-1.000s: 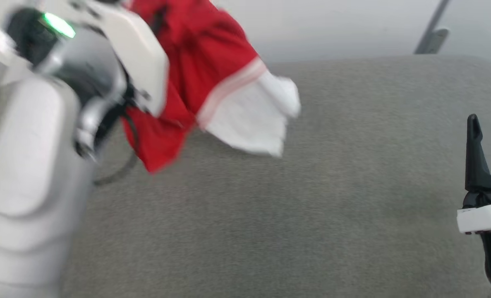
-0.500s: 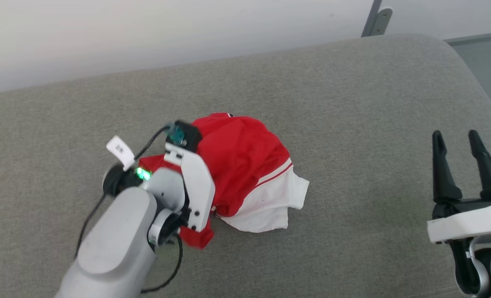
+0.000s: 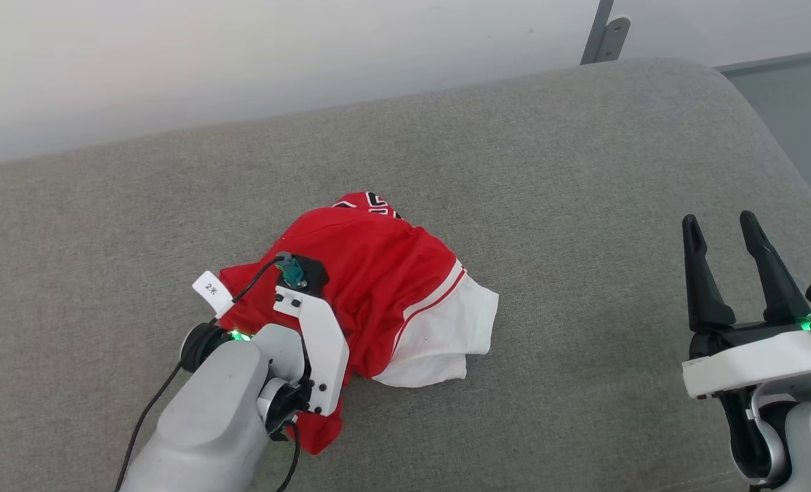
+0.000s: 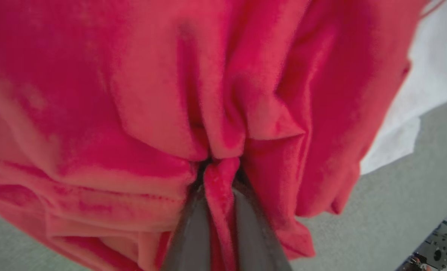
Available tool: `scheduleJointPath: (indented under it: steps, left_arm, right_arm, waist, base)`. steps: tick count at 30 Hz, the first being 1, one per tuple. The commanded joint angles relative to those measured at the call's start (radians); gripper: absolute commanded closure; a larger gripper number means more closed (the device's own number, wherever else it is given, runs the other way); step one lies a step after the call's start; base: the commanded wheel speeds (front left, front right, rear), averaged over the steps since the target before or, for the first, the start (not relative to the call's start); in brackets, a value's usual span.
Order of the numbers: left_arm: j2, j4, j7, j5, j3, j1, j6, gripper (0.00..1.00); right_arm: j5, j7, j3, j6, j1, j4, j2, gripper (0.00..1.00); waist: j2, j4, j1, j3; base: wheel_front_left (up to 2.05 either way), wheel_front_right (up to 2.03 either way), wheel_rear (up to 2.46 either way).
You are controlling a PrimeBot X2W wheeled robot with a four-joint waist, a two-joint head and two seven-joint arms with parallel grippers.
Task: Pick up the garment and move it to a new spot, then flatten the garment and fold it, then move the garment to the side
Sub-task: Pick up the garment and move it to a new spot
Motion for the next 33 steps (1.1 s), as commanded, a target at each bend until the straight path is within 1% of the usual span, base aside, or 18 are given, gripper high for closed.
scheduleJointPath:
  steps: [1, 2, 3, 4, 11, 18, 23, 24, 28, 33]
  left_arm:
    - [-0.012, 0.038, -0.022, -0.017, -0.001, 0.013, -0.007, 1.0]
    - [-0.018, 0.044, -0.043, -0.029, 0.008, 0.001, -0.011, 0.59]
    - [-0.019, 0.045, -0.064, -0.032, 0.011, -0.011, -0.015, 0.23]
    - [-0.018, 0.042, -0.085, -0.031, 0.008, -0.022, -0.021, 0.0]
    - [0.032, -0.051, -0.266, -0.075, 0.03, -0.012, -0.036, 0.0]
    - [0.128, -0.232, -0.503, -0.075, 0.074, 0.081, -0.032, 0.0]
    - [0.185, -0.349, -0.631, -0.094, 0.145, 0.185, 0.011, 0.0]
    - [0.185, -0.349, -0.631, -0.094, 0.145, 0.185, 0.011, 0.0]
    - [0.227, -0.439, -0.713, -0.099, 0.194, 0.289, 0.045, 0.0]
    - [0.273, -0.532, -0.78, -0.117, 0.244, 0.4, 0.068, 0.0]
  right_arm:
    - [0.007, -0.007, 0.004, 0.0, -0.011, 0.002, -0.003, 0.0]
    - [0.007, -0.006, 0.004, 0.0, -0.01, 0.003, -0.004, 0.0]
    - [0.006, -0.006, 0.006, 0.0, -0.007, 0.003, -0.007, 0.0]
    - [0.004, -0.005, 0.005, 0.0, -0.004, 0.003, -0.009, 0.0]
    - [0.01, -0.009, -0.009, 0.0, 0.026, 0.005, -0.024, 0.0]
    - [0.005, -0.02, -0.015, 0.0, 0.073, 0.03, -0.052, 0.0]
    - [0.001, -0.04, -0.017, 0.0, 0.101, 0.061, -0.066, 0.0]
    - [0.001, -0.04, -0.017, 0.0, 0.101, 0.061, -0.066, 0.0]
    - [-0.007, -0.05, -0.016, 0.0, 0.115, 0.083, -0.08, 0.0]
    - [-0.008, -0.062, -0.017, 0.0, 0.127, 0.094, -0.092, 0.0]
  waist:
    - [0.0, 0.003, 0.0, -0.005]
    - [0.0, 0.006, 0.0, -0.009]
    - [0.0, 0.008, 0.0, -0.014]
    - [0.0, 0.012, 0.0, -0.019]
    - [0.0, 0.041, 0.0, -0.065]
    - [0.0, 0.087, 0.0, -0.103]
    - [0.0, 0.122, 0.0, -0.117]
    - [0.0, 0.122, 0.0, -0.117]
    - [0.0, 0.147, 0.0, -0.128]
    - [0.0, 0.173, 0.0, -0.137]
  base:
    - [0.0, 0.0, 0.0]
    - [0.0, 0.0, 0.0]
    - [0.0, 0.0, 0.0]
    - [0.0, 0.0, 0.0]
    - [0.0, 0.0, 0.0]
    - [0.0, 0.0, 0.0]
    - [0.0, 0.0, 0.0]
    - [0.0, 0.0, 0.0]
    - [0.0, 0.0, 0.0]
    - [0.0, 0.0, 0.0]
